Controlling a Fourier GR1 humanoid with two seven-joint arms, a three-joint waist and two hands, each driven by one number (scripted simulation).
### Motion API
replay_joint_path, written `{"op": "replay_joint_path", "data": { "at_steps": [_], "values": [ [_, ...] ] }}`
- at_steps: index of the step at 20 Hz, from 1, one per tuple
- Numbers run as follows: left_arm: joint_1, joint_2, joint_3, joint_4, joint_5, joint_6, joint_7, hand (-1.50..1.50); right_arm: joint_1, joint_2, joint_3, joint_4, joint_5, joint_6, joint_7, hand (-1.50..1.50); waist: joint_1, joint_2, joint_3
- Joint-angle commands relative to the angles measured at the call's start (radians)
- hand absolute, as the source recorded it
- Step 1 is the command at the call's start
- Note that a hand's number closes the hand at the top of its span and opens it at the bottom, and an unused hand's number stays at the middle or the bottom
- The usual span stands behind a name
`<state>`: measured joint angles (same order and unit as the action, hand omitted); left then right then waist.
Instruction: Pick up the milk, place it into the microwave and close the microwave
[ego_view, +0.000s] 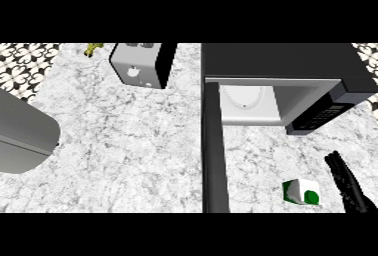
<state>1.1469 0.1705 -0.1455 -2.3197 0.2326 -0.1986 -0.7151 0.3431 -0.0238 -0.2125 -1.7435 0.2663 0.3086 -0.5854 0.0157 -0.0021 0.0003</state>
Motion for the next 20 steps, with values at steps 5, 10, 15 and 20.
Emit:
{"op": "replay_joint_path", "data": {
  "at_steps": [5, 10, 15, 20],
  "values": [
    [0.078, -0.013, -0.002, -0.047, -0.022, -0.043, -0.028, -1.5, -0.118, -0.039, -0.033, 0.255, 0.073, -0.075, -0.114, -1.5, 0.0, 0.001, 0.001],
    [0.067, -0.017, 0.059, 0.045, 0.01, -0.083, -0.094, -1.5, -0.177, -0.113, -0.066, 0.434, 0.024, 0.003, -0.218, -1.5, 0.001, 0.0, 0.0],
    [0.013, -0.027, 0.08, 0.042, 0.035, -0.079, -0.033, -1.5, -0.183, -0.099, -0.023, 0.522, 0.099, -0.05, -0.252, -1.5, -0.006, 0.002, 0.0],
    [0.085, -0.058, 0.038, 0.035, -0.021, -0.119, -0.082, -1.5, -0.212, -0.118, -0.037, 0.673, 0.133, -0.11, -0.353, 1.5, 0.0, 0.0, 0.001]
  ]
}}
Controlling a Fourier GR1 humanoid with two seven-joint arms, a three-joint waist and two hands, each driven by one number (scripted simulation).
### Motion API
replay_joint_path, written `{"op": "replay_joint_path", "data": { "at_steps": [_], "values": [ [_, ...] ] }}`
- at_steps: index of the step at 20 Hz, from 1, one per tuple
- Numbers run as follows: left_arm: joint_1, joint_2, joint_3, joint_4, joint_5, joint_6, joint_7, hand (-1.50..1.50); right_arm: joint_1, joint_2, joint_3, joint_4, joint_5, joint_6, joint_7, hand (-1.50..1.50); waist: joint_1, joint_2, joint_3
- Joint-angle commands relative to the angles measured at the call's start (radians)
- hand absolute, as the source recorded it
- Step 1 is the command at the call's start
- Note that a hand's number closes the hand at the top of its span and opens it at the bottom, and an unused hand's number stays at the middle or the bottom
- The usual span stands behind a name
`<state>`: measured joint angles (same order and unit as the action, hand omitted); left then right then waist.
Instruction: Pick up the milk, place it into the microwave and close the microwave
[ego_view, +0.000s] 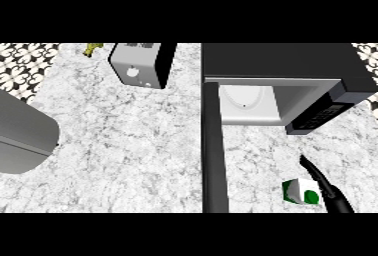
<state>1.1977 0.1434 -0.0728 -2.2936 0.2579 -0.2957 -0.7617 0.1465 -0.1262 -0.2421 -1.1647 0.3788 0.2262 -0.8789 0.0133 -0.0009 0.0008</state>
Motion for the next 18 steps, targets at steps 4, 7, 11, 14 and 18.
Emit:
{"op": "replay_joint_path", "data": {
  "at_steps": [4, 7, 11, 14, 18],
  "values": [
    [0.07, -0.025, -0.014, 0.004, -0.042, -0.056, -0.059, -1.5, -0.084, -0.053, -0.057, 0.216, 0.024, -0.098, -0.141, -1.5, 0.005, -0.001, 0.001],
    [0.024, -0.023, 0.026, 0.014, -0.001, -0.045, -0.039, -1.5, -0.091, -0.022, -0.032, 0.243, 0.095, -0.227, -0.168, -1.5, 0.001, -0.001, 0.0],
    [0.007, -0.021, 0.028, -0.02, 0.009, -0.037, -0.001, -1.5, -0.159, -0.071, -0.042, 0.388, 0.164, -0.324, -0.235, 1.5, 0.003, 0.003, 0.001],
    [0.064, -0.028, 0.019, -0.011, -0.003, -0.078, -0.045, -1.5, -0.262, -0.061, -0.044, 0.499, 0.18, -0.358, -0.203, 1.5, 0.016, 0.002, 0.002],
    [0.032, -0.013, 0.08, 0.014, 0.058, -0.084, -0.028, -1.5, -0.29, -0.076, -0.045, 0.513, 0.169, -0.378, -0.24, 1.5, 0.006, 0.002, 0.001]
  ]
}}
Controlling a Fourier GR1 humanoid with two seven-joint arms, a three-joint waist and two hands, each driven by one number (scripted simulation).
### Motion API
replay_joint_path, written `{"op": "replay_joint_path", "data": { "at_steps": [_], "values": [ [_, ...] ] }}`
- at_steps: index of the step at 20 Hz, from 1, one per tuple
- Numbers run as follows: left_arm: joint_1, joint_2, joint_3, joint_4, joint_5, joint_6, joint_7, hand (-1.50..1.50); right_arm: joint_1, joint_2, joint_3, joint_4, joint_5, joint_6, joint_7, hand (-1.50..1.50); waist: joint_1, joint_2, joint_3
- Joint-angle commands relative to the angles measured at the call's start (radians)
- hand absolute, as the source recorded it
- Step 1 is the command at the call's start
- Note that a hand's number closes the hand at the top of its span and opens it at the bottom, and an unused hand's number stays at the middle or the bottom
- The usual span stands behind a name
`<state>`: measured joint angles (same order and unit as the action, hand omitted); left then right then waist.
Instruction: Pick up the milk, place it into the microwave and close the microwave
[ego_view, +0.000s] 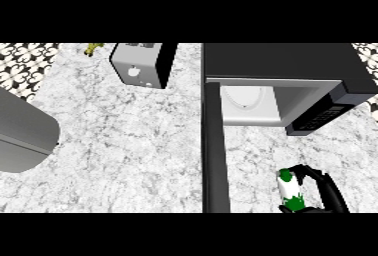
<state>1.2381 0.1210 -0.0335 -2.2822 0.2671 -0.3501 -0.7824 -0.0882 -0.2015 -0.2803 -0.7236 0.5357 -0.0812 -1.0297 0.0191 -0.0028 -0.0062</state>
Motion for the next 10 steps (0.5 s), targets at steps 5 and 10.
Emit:
{"op": "replay_joint_path", "data": {
  "at_steps": [5, 10],
  "values": [
    [0.018, 0.003, -0.003, -0.015, 0.013, -0.049, -0.022, -1.5, -0.189, 0.022, -0.057, 0.224, -0.014, -0.134, -0.096, 1.5, 0.024, 0.008, 0.011],
    [-0.017, 0.032, 0.057, 0.017, 0.077, -0.065, 0.003, -1.5, -0.263, 0.026, -0.08, 0.29, -0.044, -0.108, -0.143, 1.5, 0.014, 0.008, 0.01]
  ]
}}
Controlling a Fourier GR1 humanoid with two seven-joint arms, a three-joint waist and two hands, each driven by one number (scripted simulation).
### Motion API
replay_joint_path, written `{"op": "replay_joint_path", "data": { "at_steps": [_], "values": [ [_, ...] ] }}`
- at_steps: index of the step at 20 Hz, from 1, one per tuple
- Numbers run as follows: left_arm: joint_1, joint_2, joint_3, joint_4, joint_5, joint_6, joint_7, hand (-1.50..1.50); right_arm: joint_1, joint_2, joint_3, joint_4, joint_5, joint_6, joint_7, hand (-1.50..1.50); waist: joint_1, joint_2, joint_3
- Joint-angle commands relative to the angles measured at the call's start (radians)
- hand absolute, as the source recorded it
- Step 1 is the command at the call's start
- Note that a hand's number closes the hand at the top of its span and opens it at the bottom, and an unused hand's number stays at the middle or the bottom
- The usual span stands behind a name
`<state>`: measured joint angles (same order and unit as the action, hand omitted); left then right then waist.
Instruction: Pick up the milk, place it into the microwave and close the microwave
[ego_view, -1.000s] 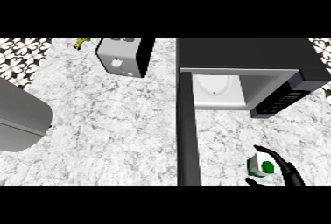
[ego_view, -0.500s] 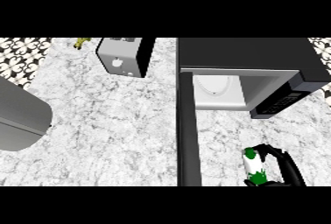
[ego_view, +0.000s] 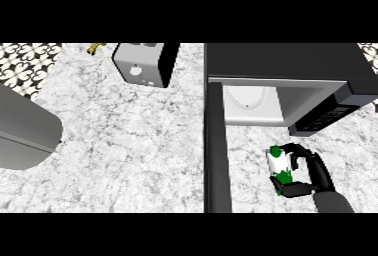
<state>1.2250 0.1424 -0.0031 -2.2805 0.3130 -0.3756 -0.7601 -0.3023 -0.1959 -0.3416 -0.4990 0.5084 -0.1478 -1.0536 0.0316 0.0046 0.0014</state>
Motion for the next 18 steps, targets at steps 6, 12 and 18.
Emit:
{"op": "replay_joint_path", "data": {
  "at_steps": [6, 12, 18],
  "values": [
    [0.044, 0.004, 0.046, 0.058, 0.013, -0.087, -0.089, -1.5, -0.035, 0.048, 0.034, -0.016, -0.043, 0.11, -0.14, 1.5, -0.007, -0.01, -0.001],
    [-0.007, -0.009, 0.051, -0.012, 0.056, -0.024, 0.019, -1.5, -0.034, 0.103, 0.117, -0.217, -0.033, 0.079, -0.017, 1.5, -0.034, -0.012, -0.002],
    [-0.029, -0.015, 0.067, 0.018, 0.064, -0.036, 0.04, -1.5, -0.057, 0.144, 0.143, -0.452, -0.029, 0.02, 0.26, 1.5, -0.033, -0.011, -0.003]
  ]
}}
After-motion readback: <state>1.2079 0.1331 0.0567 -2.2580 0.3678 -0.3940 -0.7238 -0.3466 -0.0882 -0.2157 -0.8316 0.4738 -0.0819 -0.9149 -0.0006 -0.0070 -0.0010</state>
